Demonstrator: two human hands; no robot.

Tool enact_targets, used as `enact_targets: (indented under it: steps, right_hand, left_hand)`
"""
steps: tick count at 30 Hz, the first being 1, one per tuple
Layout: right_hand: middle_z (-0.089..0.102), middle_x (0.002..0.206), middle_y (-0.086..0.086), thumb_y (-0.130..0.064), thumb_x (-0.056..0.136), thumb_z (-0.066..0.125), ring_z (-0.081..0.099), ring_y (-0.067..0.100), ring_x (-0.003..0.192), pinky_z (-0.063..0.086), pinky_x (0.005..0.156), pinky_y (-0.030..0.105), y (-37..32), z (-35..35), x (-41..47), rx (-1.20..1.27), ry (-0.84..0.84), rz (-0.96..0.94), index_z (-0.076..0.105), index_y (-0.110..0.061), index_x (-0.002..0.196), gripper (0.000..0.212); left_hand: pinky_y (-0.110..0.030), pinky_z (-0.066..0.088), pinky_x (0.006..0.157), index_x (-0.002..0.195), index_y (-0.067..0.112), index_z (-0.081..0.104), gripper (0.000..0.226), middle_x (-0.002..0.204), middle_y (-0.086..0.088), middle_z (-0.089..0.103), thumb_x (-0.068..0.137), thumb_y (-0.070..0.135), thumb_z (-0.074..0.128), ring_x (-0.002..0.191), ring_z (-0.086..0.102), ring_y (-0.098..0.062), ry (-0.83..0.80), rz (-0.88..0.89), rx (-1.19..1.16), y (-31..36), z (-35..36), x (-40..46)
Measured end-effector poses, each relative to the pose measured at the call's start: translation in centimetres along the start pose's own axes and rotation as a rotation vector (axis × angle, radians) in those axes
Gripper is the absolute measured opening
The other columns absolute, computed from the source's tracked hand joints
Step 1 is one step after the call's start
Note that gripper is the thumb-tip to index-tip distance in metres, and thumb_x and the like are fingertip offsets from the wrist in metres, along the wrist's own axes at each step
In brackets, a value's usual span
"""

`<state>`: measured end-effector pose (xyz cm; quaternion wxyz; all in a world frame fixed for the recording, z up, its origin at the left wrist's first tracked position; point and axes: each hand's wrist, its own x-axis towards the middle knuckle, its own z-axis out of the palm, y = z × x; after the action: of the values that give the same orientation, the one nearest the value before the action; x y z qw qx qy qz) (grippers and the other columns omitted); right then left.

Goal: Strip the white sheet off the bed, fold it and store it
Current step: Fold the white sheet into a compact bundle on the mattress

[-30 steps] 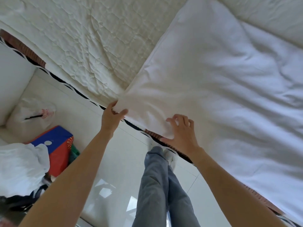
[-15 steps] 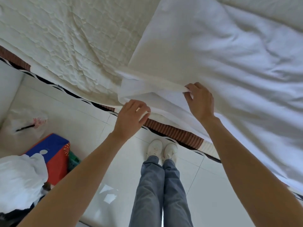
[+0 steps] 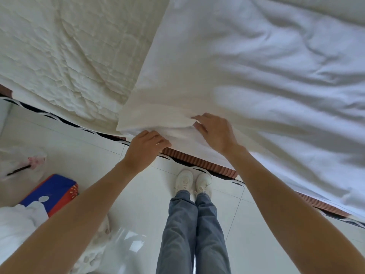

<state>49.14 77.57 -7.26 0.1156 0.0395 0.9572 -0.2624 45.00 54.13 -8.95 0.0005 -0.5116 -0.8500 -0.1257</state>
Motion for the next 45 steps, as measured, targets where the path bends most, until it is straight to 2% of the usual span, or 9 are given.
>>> enact_targets:
  steps: [4,8,11,13,16,20,30,40,45]
  right_hand:
    - [0.058,0.121,0.0,-0.024,0.098,0.043,0.056,0.023,0.106,0.048,0.083,0.036,-1.7,3.8,-2.9,-0.054,-0.362,-0.071,0.055,-0.025,0.127,0.031]
    - [0.066,0.105,0.0,-0.013,0.091,0.054,0.062,0.022,0.093,0.054,0.072,0.036,-1.6,3.1,-5.1,0.117,0.003,-0.053,0.065,-0.018,0.111,0.023]
    - [0.056,0.13,0.009,-0.019,0.091,0.056,0.049,0.033,0.121,0.039,0.101,0.051,2.6,2.5,-6.8,-0.057,0.253,0.254,0.058,-0.018,0.123,0.032]
    - [0.03,0.151,0.012,-0.033,0.095,0.047,0.022,0.039,0.139,0.015,0.108,0.059,5.7,2.7,-8.6,-0.155,0.118,0.439,0.04,-0.026,0.139,0.046]
    - [0.001,0.158,0.006,-0.041,0.097,0.04,-0.002,0.03,0.144,0.012,0.114,0.057,8.7,2.9,-11.9,-0.092,-0.175,0.388,0.019,-0.031,0.148,0.056]
    - [0.027,0.153,-0.001,-0.034,0.098,0.042,0.03,0.02,0.137,0.037,0.104,0.038,11.5,-1.9,-12.3,0.098,-0.078,0.429,0.043,-0.024,0.138,0.041]
    - [0.066,0.094,0.001,-0.016,0.092,0.053,0.061,0.023,0.091,0.043,0.072,0.029,25.6,-19.1,-9.7,0.08,0.265,0.514,0.065,-0.019,0.108,0.021]
    - [0.056,0.123,0.001,-0.02,0.098,0.043,0.047,0.023,0.113,0.045,0.083,0.037,37.9,-25.9,3.1,-0.038,0.201,0.378,0.055,-0.019,0.125,0.03]
    - [0.045,0.138,0.013,-0.017,0.096,0.044,0.036,0.031,0.13,0.03,0.103,0.04,43.7,-24.7,11.0,-0.184,0.242,0.415,0.04,-0.006,0.137,0.042]
  left_hand:
    - [-0.03,0.05,0.066,0.087,0.017,0.07,0.024,0.088,0.004,0.07,0.08,0.009,0.048,0.08,0.062,-0.019,-0.031,0.102,-0.02,1.5,-1.0,-0.7]
    - [-0.037,0.046,0.091,0.113,0.017,0.061,0.032,0.12,-0.001,0.061,0.082,0.015,0.055,0.113,0.05,-0.021,-0.067,-0.086,-0.107,2.5,-1.3,1.2]
    - [-0.053,0.026,0.11,0.135,0.03,0.046,0.046,0.15,0.004,0.033,0.09,0.039,0.041,0.139,0.027,-0.024,-0.391,-0.212,-0.121,3.5,-0.2,3.5]
    - [-0.056,0.024,0.109,0.135,0.036,0.042,0.043,0.156,0.009,0.014,0.095,0.046,0.032,0.144,0.013,-0.023,-0.659,-0.314,-0.099,3.8,0.7,3.7]
    - [-0.047,0.036,0.101,0.134,0.027,0.041,0.04,0.157,0.009,0.007,0.097,0.041,0.034,0.142,0.016,-0.026,-0.865,-0.389,0.008,4.9,1.0,4.4]
    - [-0.031,0.043,0.071,0.114,0.014,0.054,0.034,0.116,-0.004,0.058,0.094,0.036,0.037,0.095,0.058,-0.024,-0.683,-0.365,0.049,6.5,0.1,10.4]
    - [-0.032,0.048,0.075,0.105,0.02,0.06,0.02,0.102,0.004,0.066,0.089,0.016,0.05,0.091,0.064,-0.019,-0.327,-0.326,-0.307,12.5,0.5,30.3]
    - [-0.035,0.043,0.09,0.123,0.016,0.053,0.03,0.12,-0.003,0.059,0.095,0.022,0.047,0.114,0.053,-0.021,-0.21,-0.462,-0.292,9.7,5.8,46.2]
    - [-0.037,0.032,0.106,0.137,0.006,0.039,0.047,0.14,-0.014,0.044,0.094,0.018,0.049,0.132,0.034,-0.027,-0.188,-0.445,-0.205,4.2,10.2,53.5]
